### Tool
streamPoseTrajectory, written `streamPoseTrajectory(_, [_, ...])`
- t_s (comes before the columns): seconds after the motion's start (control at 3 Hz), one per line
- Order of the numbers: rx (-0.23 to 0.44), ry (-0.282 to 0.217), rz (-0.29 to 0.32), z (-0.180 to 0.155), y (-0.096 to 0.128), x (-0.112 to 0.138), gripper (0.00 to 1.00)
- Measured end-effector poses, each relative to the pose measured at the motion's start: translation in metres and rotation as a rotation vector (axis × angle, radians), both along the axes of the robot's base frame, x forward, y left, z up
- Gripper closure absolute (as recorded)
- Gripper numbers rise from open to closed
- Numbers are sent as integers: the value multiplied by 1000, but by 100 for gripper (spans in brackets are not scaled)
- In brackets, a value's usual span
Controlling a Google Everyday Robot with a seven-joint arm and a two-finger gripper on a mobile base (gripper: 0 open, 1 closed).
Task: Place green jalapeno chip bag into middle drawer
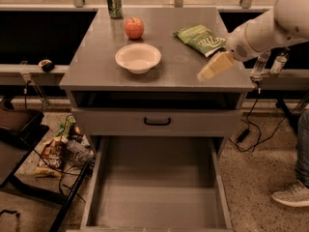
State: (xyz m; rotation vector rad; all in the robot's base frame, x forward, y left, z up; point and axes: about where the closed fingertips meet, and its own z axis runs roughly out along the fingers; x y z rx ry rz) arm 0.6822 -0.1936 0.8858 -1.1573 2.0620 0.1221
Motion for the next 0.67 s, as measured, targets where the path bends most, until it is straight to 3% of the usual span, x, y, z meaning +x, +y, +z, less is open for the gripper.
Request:
streamPoseTrajectory(0.33, [32, -101, -65, 1, 2, 35, 0])
streamPoseTrajectory(0.67, [34, -101, -67, 1, 3, 36, 0])
